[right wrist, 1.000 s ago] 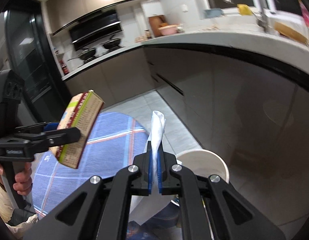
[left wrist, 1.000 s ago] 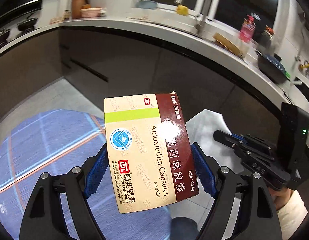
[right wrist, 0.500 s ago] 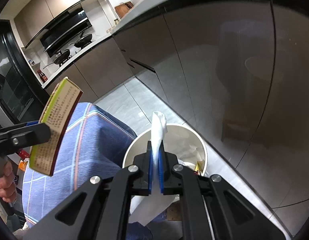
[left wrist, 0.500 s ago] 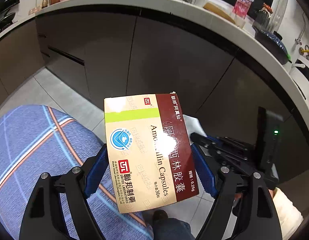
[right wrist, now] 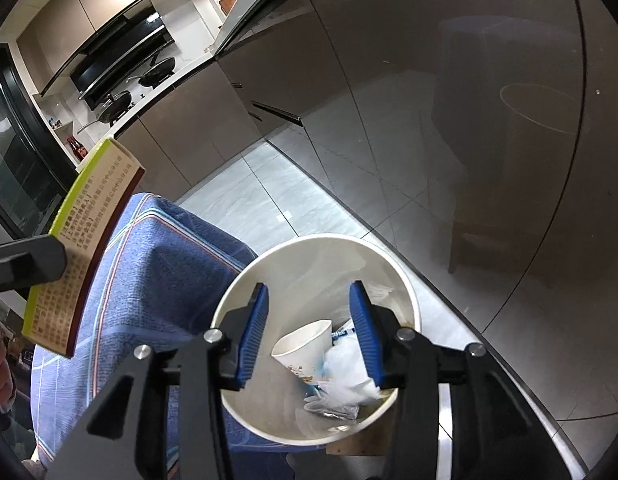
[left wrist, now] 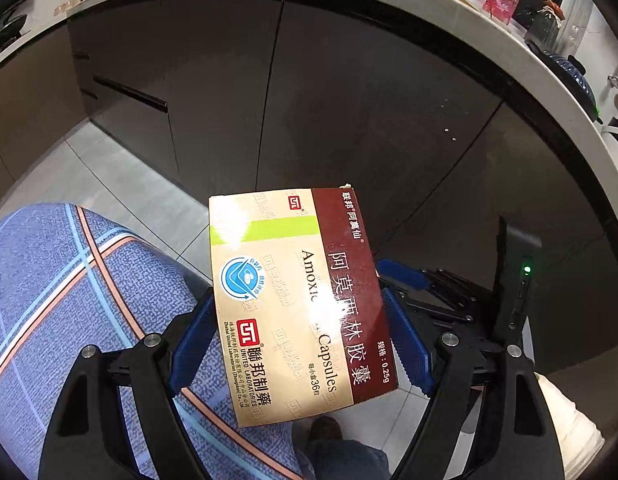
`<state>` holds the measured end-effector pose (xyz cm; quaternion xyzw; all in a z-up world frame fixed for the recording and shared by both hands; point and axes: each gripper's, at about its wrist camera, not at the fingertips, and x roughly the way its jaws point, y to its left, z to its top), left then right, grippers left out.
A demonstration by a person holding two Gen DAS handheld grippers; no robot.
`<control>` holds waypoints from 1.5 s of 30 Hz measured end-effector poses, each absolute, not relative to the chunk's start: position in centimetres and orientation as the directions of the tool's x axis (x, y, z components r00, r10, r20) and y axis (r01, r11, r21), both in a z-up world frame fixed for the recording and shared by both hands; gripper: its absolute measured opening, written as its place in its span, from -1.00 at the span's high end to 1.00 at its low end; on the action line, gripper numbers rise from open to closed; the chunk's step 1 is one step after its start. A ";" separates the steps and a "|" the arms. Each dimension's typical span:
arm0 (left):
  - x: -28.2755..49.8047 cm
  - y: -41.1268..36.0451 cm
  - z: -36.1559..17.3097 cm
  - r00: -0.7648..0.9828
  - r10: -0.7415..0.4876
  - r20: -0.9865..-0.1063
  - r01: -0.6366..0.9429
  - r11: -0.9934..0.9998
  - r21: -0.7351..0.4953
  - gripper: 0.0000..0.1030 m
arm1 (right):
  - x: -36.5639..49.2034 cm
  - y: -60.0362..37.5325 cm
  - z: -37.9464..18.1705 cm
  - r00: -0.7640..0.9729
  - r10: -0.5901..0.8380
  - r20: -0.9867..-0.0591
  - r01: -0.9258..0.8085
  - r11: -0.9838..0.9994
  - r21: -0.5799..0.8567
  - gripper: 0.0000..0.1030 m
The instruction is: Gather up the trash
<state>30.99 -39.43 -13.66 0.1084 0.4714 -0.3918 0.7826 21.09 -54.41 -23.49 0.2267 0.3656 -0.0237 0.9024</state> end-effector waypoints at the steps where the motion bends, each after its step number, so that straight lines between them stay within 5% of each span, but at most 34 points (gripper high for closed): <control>1: 31.0 -39.6 -13.8 0.246 -0.510 -0.824 0.714 0.670 -0.201 -0.49 | 20.9 -54.6 -23.6 0.732 0.119 -0.670 0.211 0.896 0.390 0.15; 11: 30.9 -40.8 -15.6 0.247 -0.492 -0.835 0.714 0.674 -0.187 -0.50 | 18.8 -54.0 -23.6 0.721 0.041 -0.692 0.213 0.937 0.277 0.15; 16: 31.1 -41.8 -16.3 0.300 -0.479 -0.825 0.722 0.679 -0.132 -0.73 | 18.1 -53.2 -23.7 0.714 0.019 -0.699 0.191 0.956 0.222 0.15; 31: 30.5 -39.7 -14.4 0.387 -0.461 -0.798 0.683 0.725 -0.088 -0.84 | 17.3 -52.2 -21.9 0.729 0.014 -0.684 0.170 0.965 0.201 -0.23; 39: 27.5 -35.3 -9.6 0.500 -0.458 -0.735 0.629 0.775 -0.055 -0.84 | 15.2 -48.6 -16.5 0.764 -0.002 -0.645 0.138 0.977 0.160 -0.95; 45: 23.3 -28.6 -6.2 0.631 -0.383 -0.675 0.516 0.856 -0.003 -0.84 | 12.6 -44.8 -13.6 0.746 0.043 -0.665 0.117 0.974 0.194 -0.93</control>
